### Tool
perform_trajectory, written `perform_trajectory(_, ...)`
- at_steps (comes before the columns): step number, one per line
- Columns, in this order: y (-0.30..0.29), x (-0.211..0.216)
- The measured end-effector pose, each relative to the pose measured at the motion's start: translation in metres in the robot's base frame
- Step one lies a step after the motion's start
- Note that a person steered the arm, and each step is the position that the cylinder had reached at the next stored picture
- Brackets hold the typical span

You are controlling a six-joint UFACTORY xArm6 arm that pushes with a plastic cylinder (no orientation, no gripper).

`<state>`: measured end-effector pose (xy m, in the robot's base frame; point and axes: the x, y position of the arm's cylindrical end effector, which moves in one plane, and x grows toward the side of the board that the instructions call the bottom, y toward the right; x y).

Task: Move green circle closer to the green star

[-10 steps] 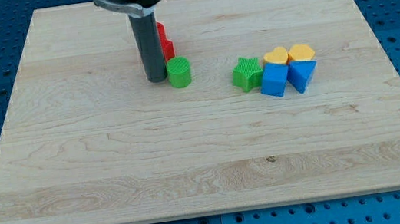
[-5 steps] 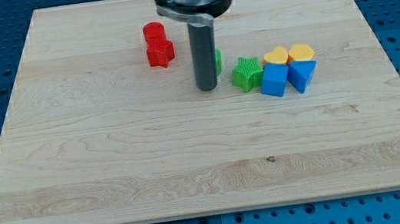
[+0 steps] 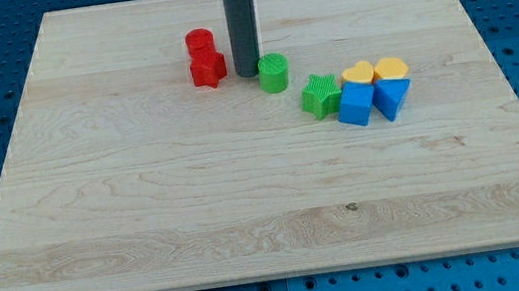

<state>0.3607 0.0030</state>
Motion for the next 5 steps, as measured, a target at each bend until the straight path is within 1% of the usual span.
perform_trajectory(1, 0.024, 0.004)
perform_trajectory(2, 0.021, 0.004)
perform_trajectory(3, -0.005, 0.005)
perform_trajectory(4, -0.013, 0.012)
perform_trajectory(5, 0.023, 0.015)
